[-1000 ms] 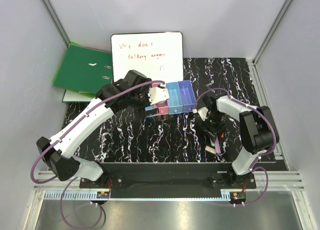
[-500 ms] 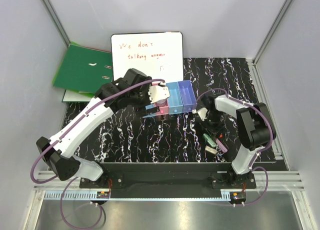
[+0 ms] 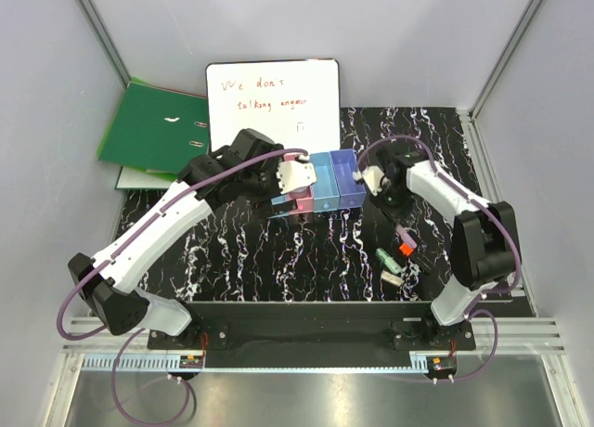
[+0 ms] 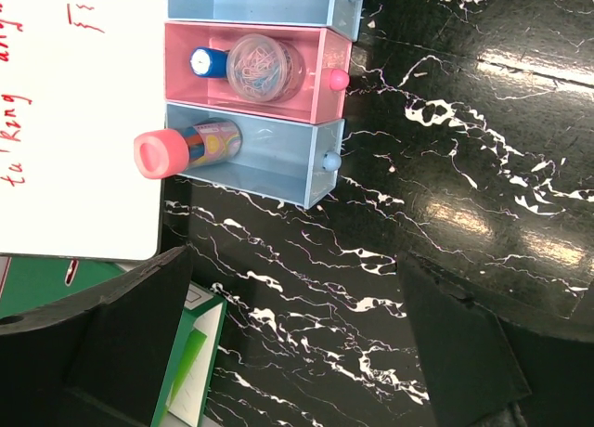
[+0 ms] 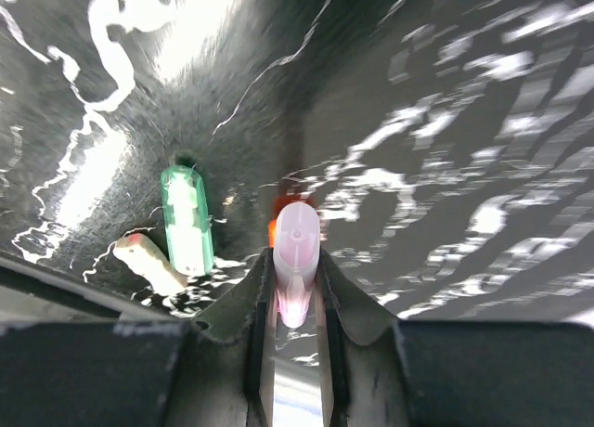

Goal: Sort the stationery into containers
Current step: Pick up the pen from the corner of the board, then place the pen in the storage box.

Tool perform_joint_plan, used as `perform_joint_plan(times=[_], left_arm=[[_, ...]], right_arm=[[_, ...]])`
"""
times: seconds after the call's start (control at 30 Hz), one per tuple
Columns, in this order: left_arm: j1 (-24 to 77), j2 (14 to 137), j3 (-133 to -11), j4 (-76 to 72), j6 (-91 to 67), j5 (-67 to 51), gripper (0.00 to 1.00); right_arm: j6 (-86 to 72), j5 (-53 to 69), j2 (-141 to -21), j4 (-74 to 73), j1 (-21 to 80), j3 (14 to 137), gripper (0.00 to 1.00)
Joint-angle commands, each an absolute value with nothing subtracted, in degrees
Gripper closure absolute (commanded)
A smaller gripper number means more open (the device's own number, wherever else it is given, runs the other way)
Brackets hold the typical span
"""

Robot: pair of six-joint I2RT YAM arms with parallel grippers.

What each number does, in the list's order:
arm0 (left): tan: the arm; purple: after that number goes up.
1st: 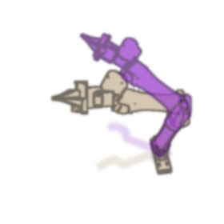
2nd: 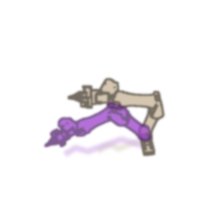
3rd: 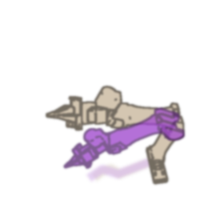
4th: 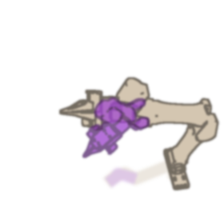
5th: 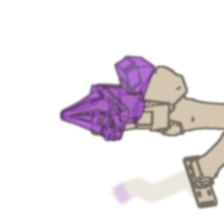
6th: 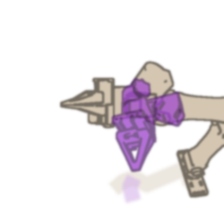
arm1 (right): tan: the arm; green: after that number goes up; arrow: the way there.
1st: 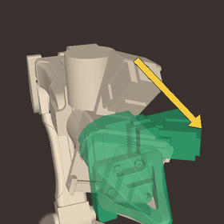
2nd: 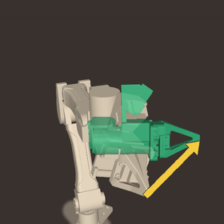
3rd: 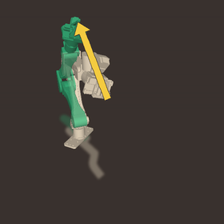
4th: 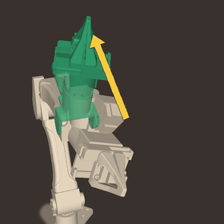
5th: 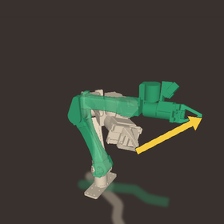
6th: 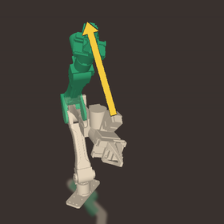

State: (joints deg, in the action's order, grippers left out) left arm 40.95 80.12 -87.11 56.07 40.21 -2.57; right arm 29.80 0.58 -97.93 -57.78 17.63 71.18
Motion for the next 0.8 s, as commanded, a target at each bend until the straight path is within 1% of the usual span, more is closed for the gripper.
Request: perform_joint_plan(times=[0.0, 0.1, 0.13, 0.3, 0.4, 0.6, 0.77], left_arm=[[41.2, 80.6, -86.7, 54.8, 39.3, -3.2, 0.01], [41.2, 80.5, -86.6, 54.3, 38.9, -3.3, 0.01], [41.2, 80.4, -86.6, 54.1, 38.7, -3.3, 0.01], [41.2, 79.4, -85.5, 53.4, 38.3, -3.5, 0.01], [41.2, 78.3, -84.9, 53.3, 38.4, -3.3, 0.01], [41.2, 76.8, -83.6, 52.8, 38.8, -3.0, 0.01], [41.2, 75.9, -82.1, 52.3, 38.1, -3.3, 0.01]], right_arm=[[33.7, 2.0, -92.5, -58.4, 18.0, 77.9, 1.00], [32.1, 3.6, -95.4, -59.4, 17.9, 84.9, 1.00], [31.2, 4.7, -96.6, -59.4, 18.0, 89.1, 1.00], [23.4, 10.2, -106.7, -59.8, 18.0, 103.8, 1.00], [21.8, 12.7, -111.6, -59.4, 18.0, 109.8, 1.00], [20.7, 17.6, -119.0, -60.2, 18.0, 118.2, 1.00], [20.7, 19.2, -123.7, -60.6, 18.0, 123.9, 1.00]])
